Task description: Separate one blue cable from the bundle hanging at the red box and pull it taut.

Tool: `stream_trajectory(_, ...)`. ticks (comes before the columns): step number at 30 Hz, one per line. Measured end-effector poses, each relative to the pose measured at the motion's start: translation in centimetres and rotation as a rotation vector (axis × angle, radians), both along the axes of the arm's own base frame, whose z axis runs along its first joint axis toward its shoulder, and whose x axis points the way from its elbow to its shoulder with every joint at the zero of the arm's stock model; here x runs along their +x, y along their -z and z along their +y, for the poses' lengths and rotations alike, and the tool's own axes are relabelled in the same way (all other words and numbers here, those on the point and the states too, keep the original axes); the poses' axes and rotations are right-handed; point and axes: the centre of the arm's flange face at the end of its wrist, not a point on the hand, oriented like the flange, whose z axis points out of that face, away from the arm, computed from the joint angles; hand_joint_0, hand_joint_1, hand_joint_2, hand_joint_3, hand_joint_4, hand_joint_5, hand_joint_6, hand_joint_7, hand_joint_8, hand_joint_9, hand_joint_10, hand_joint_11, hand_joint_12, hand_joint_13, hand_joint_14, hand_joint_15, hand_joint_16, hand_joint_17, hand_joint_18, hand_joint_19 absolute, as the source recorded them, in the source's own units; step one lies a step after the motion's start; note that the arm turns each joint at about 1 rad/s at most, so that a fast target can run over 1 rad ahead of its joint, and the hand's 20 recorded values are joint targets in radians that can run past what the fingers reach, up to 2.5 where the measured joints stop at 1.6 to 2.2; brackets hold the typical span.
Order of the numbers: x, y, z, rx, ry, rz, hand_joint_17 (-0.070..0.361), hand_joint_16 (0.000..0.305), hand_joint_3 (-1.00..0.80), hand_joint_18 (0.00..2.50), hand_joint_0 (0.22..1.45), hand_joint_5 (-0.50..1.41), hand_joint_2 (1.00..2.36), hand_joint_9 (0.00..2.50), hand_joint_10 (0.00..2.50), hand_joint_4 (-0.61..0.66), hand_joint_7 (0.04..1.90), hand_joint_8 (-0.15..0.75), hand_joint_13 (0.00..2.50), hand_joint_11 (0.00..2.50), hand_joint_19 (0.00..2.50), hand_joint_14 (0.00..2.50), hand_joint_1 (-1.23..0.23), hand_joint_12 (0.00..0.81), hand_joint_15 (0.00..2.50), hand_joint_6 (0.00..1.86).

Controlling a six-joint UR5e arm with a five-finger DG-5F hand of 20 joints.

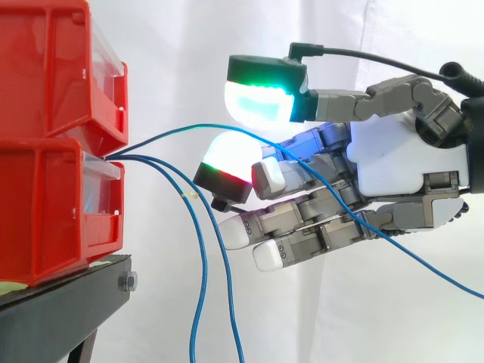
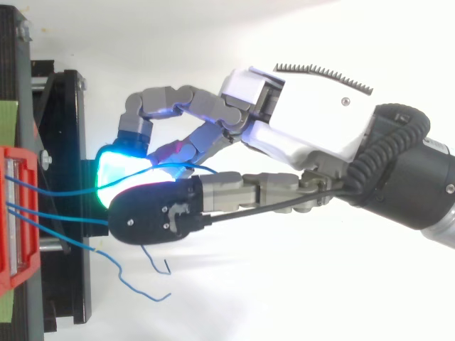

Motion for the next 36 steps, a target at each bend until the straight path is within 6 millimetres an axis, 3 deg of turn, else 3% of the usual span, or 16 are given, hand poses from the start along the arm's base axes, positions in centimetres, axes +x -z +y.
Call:
stream_trajectory(5, 0.0, 0.0, -0.2, 0.0, 0.002, 0.004, 0.066, 0.029, -0.4, 0.67, 0.63, -0.09, 1.01, 1.1, 0.02, 0.24, 1.24, 0.305, 0.8, 0.88, 0.38, 0.02, -0.43, 0.305, 0.41, 0.5)
stream_trajectory(15, -0.2, 0.2, -0.8, 0.006, 0.01, 0.016, 0.068, 0.03, -0.11, 0.67, 0.68, -0.1, 1.02, 1.1, 0.02, 0.23, 1.23, 0.308, 0.8, 0.89, 0.39, 0.01, -0.6, 0.312, 0.4, 0.5)
stream_trajectory(24, -0.3, 0.2, -1.4, 0.009, 0.018, 0.015, 0.067, 0.03, -0.18, 0.67, 0.67, -0.1, 1.02, 1.09, 0.02, 0.23, 1.23, 0.301, 0.8, 0.88, 0.4, 0.01, -0.64, 0.309, 0.4, 0.5)
stream_trajectory(36, -0.2, 0.2, -1.2, 0.011, 0.015, 0.013, 0.066, 0.03, -0.07, 0.66, 0.72, -0.1, 1.02, 1.08, 0.02, 0.21, 1.26, 0.296, 0.79, 0.88, 0.41, 0.01, -0.76, 0.308, 0.4, 0.5)
